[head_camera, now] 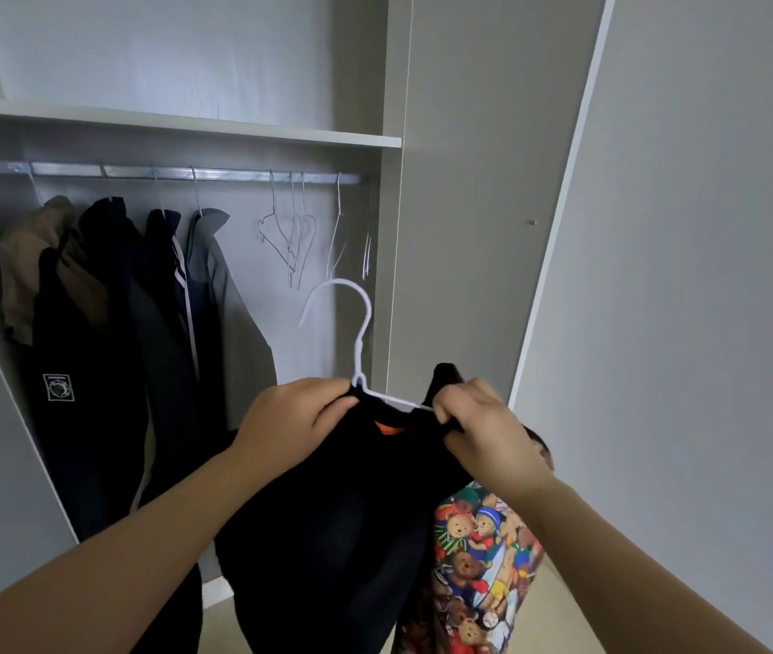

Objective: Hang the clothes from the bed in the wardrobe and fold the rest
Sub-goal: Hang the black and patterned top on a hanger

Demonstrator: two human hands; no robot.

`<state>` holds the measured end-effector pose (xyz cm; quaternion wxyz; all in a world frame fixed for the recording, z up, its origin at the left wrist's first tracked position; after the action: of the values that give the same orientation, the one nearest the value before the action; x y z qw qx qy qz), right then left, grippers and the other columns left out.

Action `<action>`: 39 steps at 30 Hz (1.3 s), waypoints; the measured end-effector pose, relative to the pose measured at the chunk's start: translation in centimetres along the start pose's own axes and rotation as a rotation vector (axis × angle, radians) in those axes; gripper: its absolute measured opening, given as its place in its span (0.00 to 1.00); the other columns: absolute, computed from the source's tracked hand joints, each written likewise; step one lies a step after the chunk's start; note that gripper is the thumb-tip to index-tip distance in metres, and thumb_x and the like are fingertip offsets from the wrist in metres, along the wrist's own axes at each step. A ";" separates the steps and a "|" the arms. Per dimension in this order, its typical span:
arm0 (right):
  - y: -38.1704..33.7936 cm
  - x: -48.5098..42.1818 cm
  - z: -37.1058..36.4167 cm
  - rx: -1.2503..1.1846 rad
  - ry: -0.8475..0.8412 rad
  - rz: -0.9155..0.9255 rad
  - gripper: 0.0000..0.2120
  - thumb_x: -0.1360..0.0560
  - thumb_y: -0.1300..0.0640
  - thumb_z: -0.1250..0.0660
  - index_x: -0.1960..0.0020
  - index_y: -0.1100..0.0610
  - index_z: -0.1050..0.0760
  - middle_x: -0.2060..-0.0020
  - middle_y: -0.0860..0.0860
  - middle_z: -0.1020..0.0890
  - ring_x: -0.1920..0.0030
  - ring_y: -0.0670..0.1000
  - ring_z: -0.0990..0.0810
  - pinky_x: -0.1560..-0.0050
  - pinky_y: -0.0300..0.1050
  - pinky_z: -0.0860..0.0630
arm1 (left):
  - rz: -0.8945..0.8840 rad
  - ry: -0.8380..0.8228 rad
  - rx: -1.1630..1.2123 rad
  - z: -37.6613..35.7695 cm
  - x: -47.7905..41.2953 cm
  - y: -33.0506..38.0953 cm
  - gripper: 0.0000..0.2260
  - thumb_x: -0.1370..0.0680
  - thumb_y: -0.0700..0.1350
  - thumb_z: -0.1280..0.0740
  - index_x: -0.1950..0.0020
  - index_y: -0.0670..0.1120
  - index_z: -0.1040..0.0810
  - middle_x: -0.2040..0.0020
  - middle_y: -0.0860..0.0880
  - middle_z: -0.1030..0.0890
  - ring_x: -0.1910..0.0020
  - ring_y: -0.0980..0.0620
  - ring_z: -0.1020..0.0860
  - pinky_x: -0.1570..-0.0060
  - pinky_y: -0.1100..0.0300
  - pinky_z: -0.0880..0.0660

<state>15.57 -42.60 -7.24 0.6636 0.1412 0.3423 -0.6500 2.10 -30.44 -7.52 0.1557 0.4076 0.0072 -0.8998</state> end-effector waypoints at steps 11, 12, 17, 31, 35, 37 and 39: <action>5.4 1.1 0.1 0.245 -0.107 -0.538 0.19 0.28 0.32 0.41 0.63 0.47 0.35 0.71 0.44 0.29 0.63 0.51 0.27 0.72 0.38 0.39 | 0.009 -0.076 0.175 -0.4 -2.1 2.3 0.18 0.25 0.57 0.47 0.67 0.46 0.34 0.73 0.53 0.36 0.71 0.53 0.35 0.69 0.59 0.35; 4.9 1.1 -0.1 0.234 -0.096 -0.506 0.19 0.28 0.33 0.41 0.66 0.47 0.37 0.72 0.43 0.30 0.65 0.50 0.28 0.73 0.38 0.40 | 0.005 -0.084 0.170 -0.8 -2.1 2.6 0.18 0.26 0.58 0.47 0.66 0.46 0.32 0.73 0.54 0.35 0.70 0.53 0.35 0.69 0.60 0.36; 7.0 2.6 1.1 0.136 -0.060 -0.641 0.21 0.27 0.37 0.38 0.70 0.50 0.36 0.73 0.44 0.28 0.66 0.50 0.28 0.72 0.39 0.37 | 0.020 -0.161 0.114 -1.4 -1.3 -0.7 0.20 0.25 0.59 0.45 0.50 0.48 0.20 0.60 0.53 0.19 0.59 0.53 0.23 0.59 0.58 0.27; 8.5 4.4 1.7 0.255 -0.082 -0.637 0.25 0.29 0.47 0.31 0.34 0.46 0.33 0.40 0.46 0.26 0.37 0.54 0.31 0.39 0.49 0.38 | 0.198 -0.063 0.034 -0.4 -2.5 -1.4 0.09 0.23 0.48 0.34 0.62 0.45 0.22 0.73 0.52 0.29 0.70 0.50 0.28 0.70 0.61 0.36; 10.5 6.6 2.9 0.179 0.045 -0.797 0.21 0.24 0.66 0.45 0.34 0.53 0.31 0.44 0.56 0.21 0.47 0.59 0.24 0.54 0.45 0.30 | 0.196 -0.048 0.005 0.7 -3.1 -2.1 0.15 0.23 0.49 0.34 0.67 0.42 0.26 0.76 0.52 0.33 0.73 0.49 0.29 0.71 0.61 0.36; 11.0 6.3 2.7 0.246 -0.040 -0.763 0.20 0.25 0.68 0.47 0.38 0.55 0.27 0.50 0.57 0.19 0.52 0.59 0.22 0.60 0.43 0.32 | 0.161 -0.062 -0.027 0.9 -3.2 -2.3 0.16 0.23 0.48 0.34 0.68 0.42 0.29 0.76 0.52 0.34 0.73 0.48 0.29 0.71 0.60 0.36; 10.7 5.9 2.8 0.235 -0.109 -0.694 0.17 0.23 0.66 0.47 0.40 0.56 0.26 0.52 0.57 0.18 0.53 0.59 0.21 0.60 0.42 0.32 | 0.122 -0.083 -0.062 1.2 -3.2 -2.5 0.17 0.22 0.50 0.36 0.68 0.44 0.30 0.76 0.52 0.34 0.73 0.47 0.29 0.71 0.60 0.36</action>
<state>26.16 -47.64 -11.74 0.4001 0.0568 0.2570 -0.8779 2.46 -27.37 -4.64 0.2231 0.3648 0.0036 -0.9040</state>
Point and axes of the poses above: each hand's wrist, its own x-axis away from the middle knuckle, its own z-axis out of the back of the hand, y = z × x, the point moved 7 cm from there along -x, towards the middle knuckle
